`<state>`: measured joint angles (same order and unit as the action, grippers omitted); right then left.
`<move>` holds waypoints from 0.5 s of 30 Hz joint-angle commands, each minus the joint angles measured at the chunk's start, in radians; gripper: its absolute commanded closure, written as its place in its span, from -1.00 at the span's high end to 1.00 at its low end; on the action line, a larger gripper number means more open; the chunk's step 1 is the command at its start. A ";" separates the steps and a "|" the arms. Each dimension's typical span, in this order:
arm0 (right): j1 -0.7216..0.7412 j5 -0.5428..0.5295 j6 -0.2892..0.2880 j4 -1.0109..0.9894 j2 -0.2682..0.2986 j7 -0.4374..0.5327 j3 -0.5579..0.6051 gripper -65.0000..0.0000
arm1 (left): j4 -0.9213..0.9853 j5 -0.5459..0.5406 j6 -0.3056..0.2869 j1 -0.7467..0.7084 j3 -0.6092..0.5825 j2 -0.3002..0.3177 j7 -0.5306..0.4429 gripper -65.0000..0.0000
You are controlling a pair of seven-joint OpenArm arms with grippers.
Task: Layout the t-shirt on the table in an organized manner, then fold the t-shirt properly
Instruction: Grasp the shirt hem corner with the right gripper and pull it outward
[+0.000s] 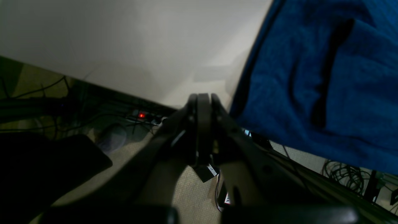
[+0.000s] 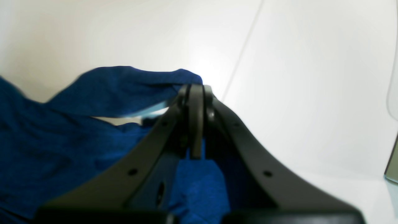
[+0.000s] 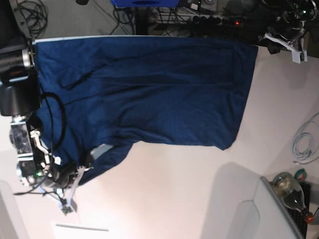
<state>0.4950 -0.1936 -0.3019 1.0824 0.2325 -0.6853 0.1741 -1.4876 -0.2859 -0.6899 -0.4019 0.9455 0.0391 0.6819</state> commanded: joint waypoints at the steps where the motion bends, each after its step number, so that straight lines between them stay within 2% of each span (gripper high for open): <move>1: 0.032 0.000 0.004 0.014 0.014 0.009 -0.005 -1.00 | -0.020 -0.016 -0.008 -0.004 0.005 0.012 -0.017 -1.00; 4: 0.024 0.000 0.004 0.009 0.014 0.006 -0.005 -1.00 | -0.020 -0.016 -0.008 -0.004 0.005 0.012 -0.017 -1.00; 10: -0.006 0.000 0.005 -0.121 0.014 0.013 -0.005 -1.00 | -0.018 -0.016 -0.008 -0.004 0.005 0.012 -0.017 -1.00; 13: -0.026 0.001 0.007 -0.147 0.014 0.009 -0.068 -0.99 | -0.017 -0.013 -0.008 -0.004 0.005 0.012 -0.017 -1.00; 15: -0.045 0.001 0.037 -0.143 0.014 -0.003 -0.098 -0.81 | -0.018 -0.013 -0.008 -0.004 0.005 0.012 -0.017 -1.00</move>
<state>0.4152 -0.1898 -0.2672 0.9173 0.2363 -0.7052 0.0811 -1.4883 -0.2874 -0.6899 -0.4019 0.9455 0.0387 0.6815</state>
